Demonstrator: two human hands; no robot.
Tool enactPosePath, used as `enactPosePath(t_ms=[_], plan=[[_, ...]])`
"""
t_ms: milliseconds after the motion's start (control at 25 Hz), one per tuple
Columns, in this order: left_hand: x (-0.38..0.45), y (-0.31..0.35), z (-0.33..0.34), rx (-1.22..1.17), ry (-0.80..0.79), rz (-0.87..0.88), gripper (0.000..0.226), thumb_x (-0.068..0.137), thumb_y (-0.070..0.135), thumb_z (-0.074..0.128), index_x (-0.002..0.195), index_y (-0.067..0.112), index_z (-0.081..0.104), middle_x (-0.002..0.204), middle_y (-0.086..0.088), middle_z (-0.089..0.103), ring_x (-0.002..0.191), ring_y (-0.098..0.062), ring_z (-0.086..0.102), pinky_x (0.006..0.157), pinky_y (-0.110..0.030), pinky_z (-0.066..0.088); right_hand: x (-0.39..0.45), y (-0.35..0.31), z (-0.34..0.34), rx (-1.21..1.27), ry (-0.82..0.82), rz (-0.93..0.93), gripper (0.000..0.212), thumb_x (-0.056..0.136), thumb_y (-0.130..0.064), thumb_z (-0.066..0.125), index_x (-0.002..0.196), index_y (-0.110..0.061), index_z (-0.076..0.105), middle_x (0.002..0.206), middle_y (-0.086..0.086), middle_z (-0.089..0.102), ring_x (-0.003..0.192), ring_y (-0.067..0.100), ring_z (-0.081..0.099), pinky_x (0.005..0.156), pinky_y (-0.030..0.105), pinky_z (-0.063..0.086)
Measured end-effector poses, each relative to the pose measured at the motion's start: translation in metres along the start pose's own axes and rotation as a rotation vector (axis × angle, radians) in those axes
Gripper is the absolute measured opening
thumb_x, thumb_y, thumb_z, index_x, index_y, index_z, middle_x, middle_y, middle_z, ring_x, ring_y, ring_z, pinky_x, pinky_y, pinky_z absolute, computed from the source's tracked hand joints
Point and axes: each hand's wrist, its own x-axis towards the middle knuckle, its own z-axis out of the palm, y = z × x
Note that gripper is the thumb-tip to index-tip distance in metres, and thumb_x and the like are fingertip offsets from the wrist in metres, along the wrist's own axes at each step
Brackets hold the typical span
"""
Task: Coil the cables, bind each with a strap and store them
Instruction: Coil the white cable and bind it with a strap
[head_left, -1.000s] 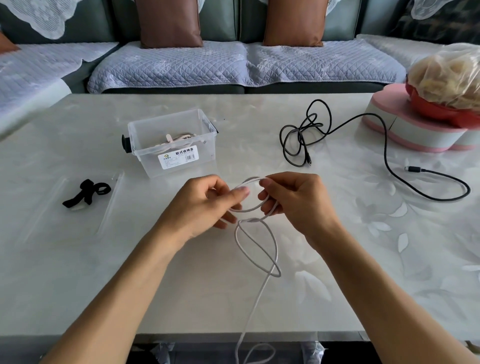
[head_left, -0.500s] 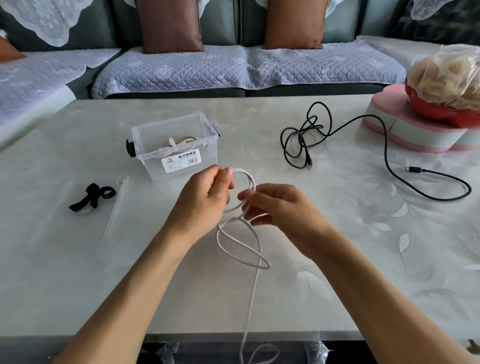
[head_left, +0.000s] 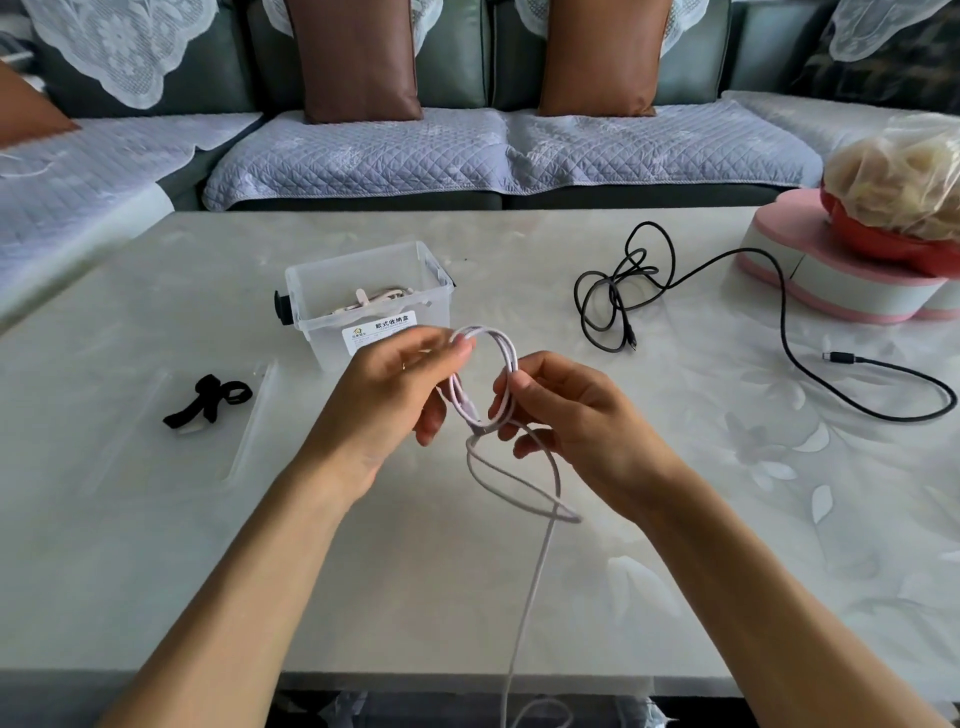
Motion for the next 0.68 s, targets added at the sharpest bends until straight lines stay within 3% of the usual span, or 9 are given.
enactPosePath(t_ms=[80, 160, 280, 400, 560, 680], plan=[[0.0, 0.001, 0.002, 0.068, -0.027, 0.02, 0.026, 0.09, 0.042, 0.065, 0.095, 0.018, 0.073, 0.058, -0.002, 0.054, 0.045, -0.017, 0.038, 0.042, -0.02, 0.03, -0.001, 0.001, 0.003, -0.058, -0.063, -0.003, 0.019, 0.101, -0.013, 0.049, 0.091, -0.007, 0.064, 0.078, 0.007, 0.065, 0.069, 0.018, 0.06, 0.063, 0.029, 0.05], [0.001, 0.0, 0.008, 0.105, -0.021, 0.046, 0.024, 0.094, 0.034, 0.062, 0.09, 0.012, 0.071, 0.051, 0.0, 0.048, 0.041, -0.013, 0.033, 0.041, -0.017, 0.026, -0.002, 0.003, 0.006, -0.065, -0.06, 0.015, 0.015, 0.099, -0.011, 0.053, 0.094, -0.004, 0.066, 0.08, 0.009, 0.065, 0.068, 0.019, 0.06, 0.063, 0.028, 0.051], [0.004, -0.005, 0.009, -0.007, 0.089, 0.043, 0.02, 0.097, 0.02, 0.059, 0.083, 0.007, 0.064, 0.046, 0.003, 0.044, 0.038, -0.01, 0.03, 0.041, -0.016, 0.023, -0.005, 0.004, 0.003, -0.02, -0.024, 0.133, 0.013, 0.092, -0.007, 0.062, 0.102, -0.001, 0.069, 0.086, 0.011, 0.069, 0.067, 0.017, 0.059, 0.061, 0.025, 0.05], [0.004, -0.009, 0.005, -0.171, 0.154, 0.0, 0.02, 0.099, 0.018, 0.055, 0.08, 0.012, 0.058, 0.047, 0.005, 0.041, 0.038, -0.009, 0.028, 0.04, -0.015, 0.022, -0.014, 0.0, -0.005, -0.116, -0.051, 0.242, 0.013, 0.091, -0.006, 0.063, 0.096, 0.001, 0.073, 0.074, 0.006, 0.066, 0.062, 0.015, 0.055, 0.058, 0.023, 0.048], [-0.009, -0.002, 0.006, -0.403, 0.212, -0.068, 0.025, 0.101, 0.02, 0.051, 0.077, 0.013, 0.055, 0.048, 0.005, 0.038, 0.036, -0.007, 0.027, 0.038, -0.015, 0.021, -0.023, -0.001, -0.006, -0.138, 0.169, 0.23, 0.017, 0.092, -0.006, 0.058, 0.085, -0.004, 0.073, 0.065, 0.005, 0.052, 0.055, 0.015, 0.046, 0.051, 0.023, 0.039], [-0.013, 0.006, 0.002, -0.632, 0.21, -0.062, 0.033, 0.101, 0.024, 0.048, 0.07, 0.017, 0.056, 0.052, 0.006, 0.04, 0.037, -0.005, 0.027, 0.036, -0.016, 0.022, -0.025, 0.008, -0.005, -0.311, 0.354, 0.244, 0.02, 0.09, -0.011, 0.058, 0.079, -0.011, 0.074, 0.057, -0.001, 0.048, 0.05, 0.016, 0.041, 0.046, 0.025, 0.035]])
